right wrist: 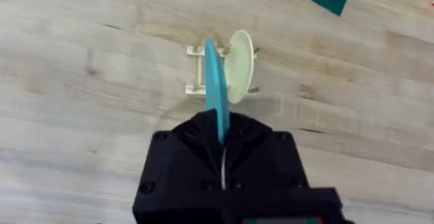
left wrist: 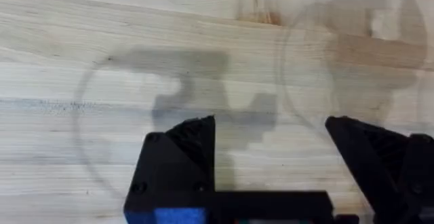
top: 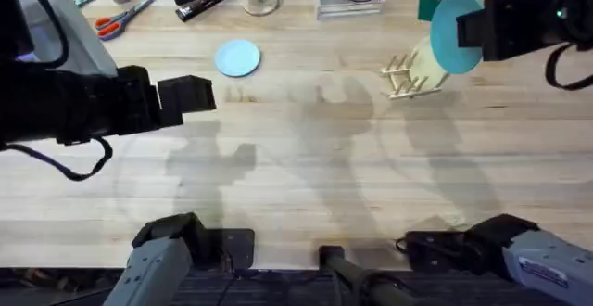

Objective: Pick up the plates from the table one by one and place each into a slot on the dish rack.

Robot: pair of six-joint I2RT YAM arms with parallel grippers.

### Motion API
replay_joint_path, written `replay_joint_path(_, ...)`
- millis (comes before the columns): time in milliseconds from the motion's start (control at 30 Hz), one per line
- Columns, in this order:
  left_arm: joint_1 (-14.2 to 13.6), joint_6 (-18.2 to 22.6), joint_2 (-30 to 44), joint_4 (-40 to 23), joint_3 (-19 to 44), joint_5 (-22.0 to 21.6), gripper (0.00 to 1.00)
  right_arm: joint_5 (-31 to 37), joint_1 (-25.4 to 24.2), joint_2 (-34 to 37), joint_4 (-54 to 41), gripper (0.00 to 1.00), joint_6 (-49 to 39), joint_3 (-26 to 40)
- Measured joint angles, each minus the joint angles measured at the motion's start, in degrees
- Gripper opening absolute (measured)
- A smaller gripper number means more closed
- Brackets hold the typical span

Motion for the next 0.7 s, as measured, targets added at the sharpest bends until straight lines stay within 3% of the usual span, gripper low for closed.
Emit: replay_joint_path(700, 0.0, 0.0, 0.0, 0.0, 0.0, 0.0, 0.993, 0.0, -0.3, 0.0, -0.9, 0.03, 1.3, 0.0)
